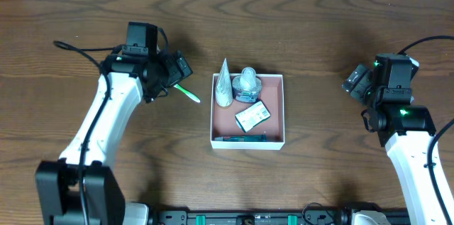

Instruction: Pack container

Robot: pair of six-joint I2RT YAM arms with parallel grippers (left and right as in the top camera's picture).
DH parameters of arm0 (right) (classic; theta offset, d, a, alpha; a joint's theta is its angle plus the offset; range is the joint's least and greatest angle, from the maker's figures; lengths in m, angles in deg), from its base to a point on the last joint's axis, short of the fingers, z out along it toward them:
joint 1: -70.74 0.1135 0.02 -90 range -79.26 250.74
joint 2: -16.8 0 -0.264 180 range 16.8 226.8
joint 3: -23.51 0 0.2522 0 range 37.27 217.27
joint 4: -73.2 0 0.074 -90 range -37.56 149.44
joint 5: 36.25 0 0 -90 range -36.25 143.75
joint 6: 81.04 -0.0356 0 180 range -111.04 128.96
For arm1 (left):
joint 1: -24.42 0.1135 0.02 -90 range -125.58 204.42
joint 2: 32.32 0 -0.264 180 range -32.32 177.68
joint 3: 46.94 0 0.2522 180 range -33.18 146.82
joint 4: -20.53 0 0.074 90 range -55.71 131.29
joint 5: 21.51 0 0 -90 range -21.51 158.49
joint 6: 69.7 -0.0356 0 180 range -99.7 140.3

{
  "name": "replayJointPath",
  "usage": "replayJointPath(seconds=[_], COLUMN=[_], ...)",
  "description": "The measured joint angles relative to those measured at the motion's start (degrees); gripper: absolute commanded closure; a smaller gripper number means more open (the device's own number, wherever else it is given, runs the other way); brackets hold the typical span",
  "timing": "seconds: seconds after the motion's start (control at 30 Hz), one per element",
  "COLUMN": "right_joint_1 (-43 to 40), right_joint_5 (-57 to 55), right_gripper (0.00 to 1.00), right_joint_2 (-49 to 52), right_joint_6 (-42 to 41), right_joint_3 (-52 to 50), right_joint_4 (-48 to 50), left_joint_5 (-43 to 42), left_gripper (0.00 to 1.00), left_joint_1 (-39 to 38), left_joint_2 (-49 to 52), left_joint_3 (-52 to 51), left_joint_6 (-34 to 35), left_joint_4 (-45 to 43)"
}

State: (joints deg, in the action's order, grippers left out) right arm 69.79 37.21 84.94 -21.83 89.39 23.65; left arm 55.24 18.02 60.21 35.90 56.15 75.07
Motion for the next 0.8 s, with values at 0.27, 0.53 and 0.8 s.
replayJointPath(seconds=[0.27,0.53,0.8], right_joint_1=[0.0,0.0,0.0], right_joint_5=[0.0,0.0,0.02], right_gripper=[0.01,0.01,0.01], right_joint_2=[0.0,0.0,0.0], right_joint_6=[0.0,0.0,0.0], right_joint_3=[0.0,0.0,0.0], right_joint_4=[0.02,0.02,0.02], left_joint_5=[0.79,2.1,5.51], left_gripper=[0.02,0.02,0.02], left_joint_1=[0.0,0.0,0.0], left_joint_2=[9.75,14.91,15.04], left_joint_3=[1.57,1.57,1.57], left_joint_6=[2.08,2.95,2.95], left_joint_4=[1.03,1.77,4.46])
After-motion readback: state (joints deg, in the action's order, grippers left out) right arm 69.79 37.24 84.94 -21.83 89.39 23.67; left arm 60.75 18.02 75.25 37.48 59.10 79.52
